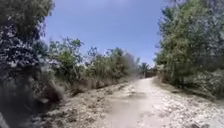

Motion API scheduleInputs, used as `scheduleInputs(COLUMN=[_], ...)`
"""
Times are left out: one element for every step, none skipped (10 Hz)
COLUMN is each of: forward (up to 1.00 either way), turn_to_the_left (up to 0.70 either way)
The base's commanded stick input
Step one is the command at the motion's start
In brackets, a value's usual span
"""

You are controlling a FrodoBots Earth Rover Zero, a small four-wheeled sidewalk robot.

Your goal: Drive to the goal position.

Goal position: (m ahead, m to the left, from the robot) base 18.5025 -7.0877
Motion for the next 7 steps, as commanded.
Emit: scheduleInputs(forward=[0.25, 0.25, 0.25, 0.25, 0.25, 0.26, 0.27], turn_to_the_left=[0.0, 0.0, 0.0, 0.0, 0.0, 0.0, -0.54])
